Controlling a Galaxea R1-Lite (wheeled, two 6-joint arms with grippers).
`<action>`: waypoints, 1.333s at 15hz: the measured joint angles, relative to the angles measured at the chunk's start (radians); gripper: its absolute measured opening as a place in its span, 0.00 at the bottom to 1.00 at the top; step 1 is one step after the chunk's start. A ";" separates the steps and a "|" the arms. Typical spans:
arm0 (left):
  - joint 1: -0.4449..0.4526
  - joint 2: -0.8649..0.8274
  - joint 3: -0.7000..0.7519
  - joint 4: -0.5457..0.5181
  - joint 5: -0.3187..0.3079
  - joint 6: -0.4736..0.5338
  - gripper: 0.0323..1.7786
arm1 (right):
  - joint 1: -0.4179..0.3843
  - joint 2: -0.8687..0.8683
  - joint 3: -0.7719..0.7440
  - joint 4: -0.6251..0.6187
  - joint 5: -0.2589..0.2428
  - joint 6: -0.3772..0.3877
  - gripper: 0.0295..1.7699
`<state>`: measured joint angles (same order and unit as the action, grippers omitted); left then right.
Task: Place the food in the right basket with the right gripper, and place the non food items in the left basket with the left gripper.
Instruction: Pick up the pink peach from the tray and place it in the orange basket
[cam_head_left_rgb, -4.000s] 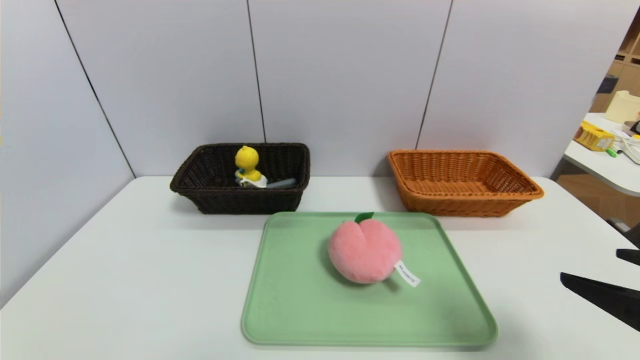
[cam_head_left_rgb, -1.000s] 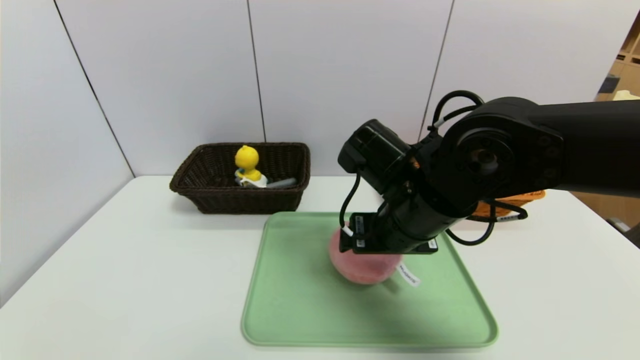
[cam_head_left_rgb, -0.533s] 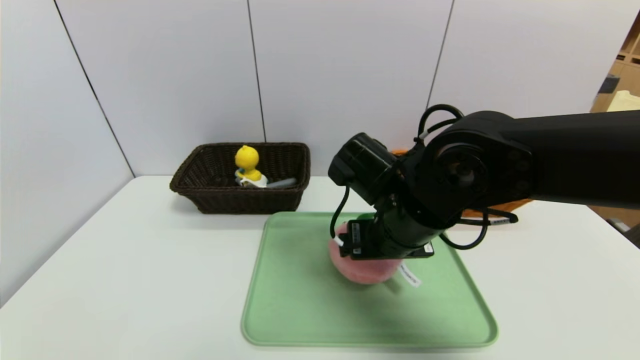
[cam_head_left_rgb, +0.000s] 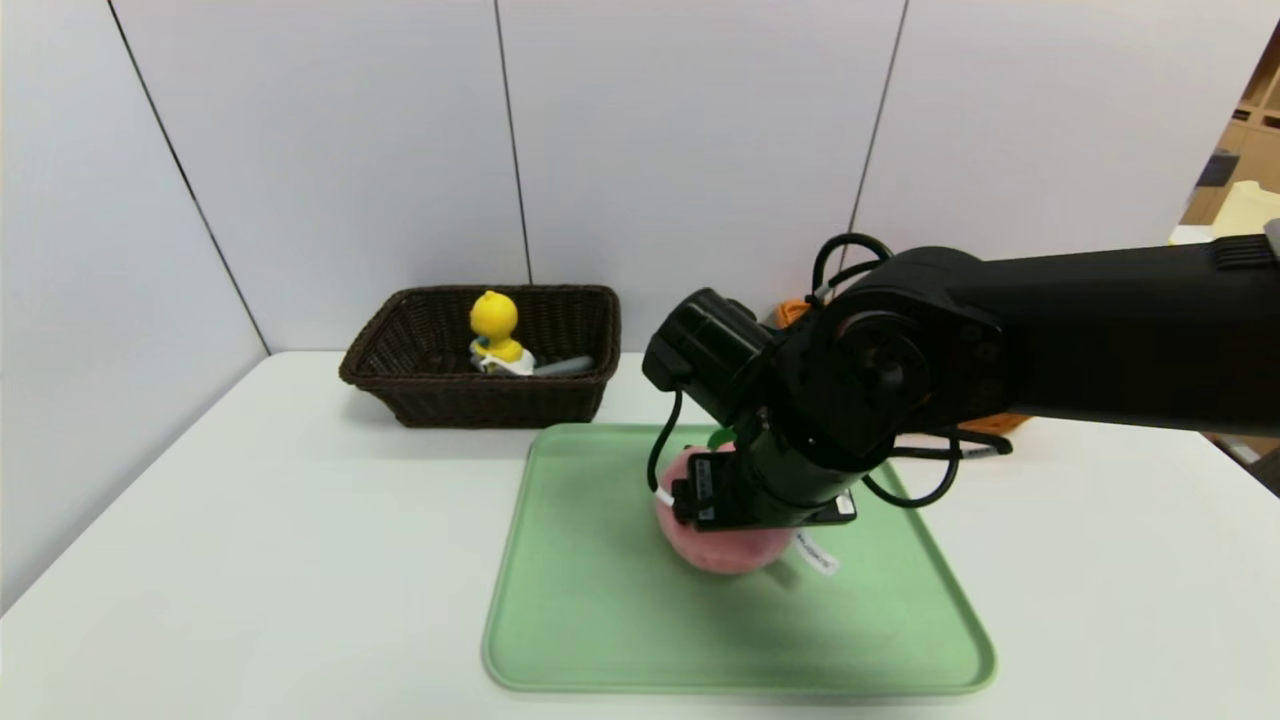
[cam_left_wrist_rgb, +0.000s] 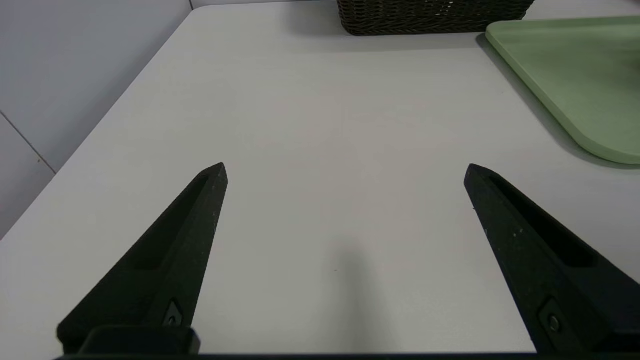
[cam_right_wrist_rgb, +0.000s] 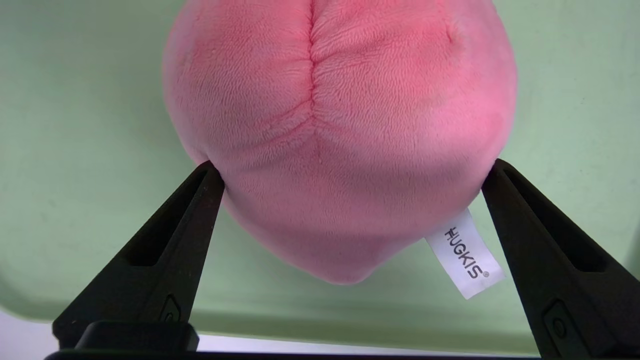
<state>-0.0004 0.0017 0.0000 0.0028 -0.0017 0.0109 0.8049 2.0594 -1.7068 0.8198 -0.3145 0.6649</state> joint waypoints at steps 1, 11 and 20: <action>0.000 0.000 0.000 0.000 0.000 0.000 0.95 | 0.000 0.005 -0.001 -0.001 0.000 -0.001 0.96; 0.000 0.000 0.000 0.000 0.000 0.000 0.95 | -0.003 0.036 -0.007 -0.007 -0.001 -0.001 0.83; 0.000 0.000 0.000 0.000 0.000 0.000 0.95 | -0.007 0.019 -0.006 -0.003 -0.003 -0.003 0.41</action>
<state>-0.0009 0.0017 0.0000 0.0032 -0.0017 0.0104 0.7977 2.0787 -1.7126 0.8168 -0.3174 0.6619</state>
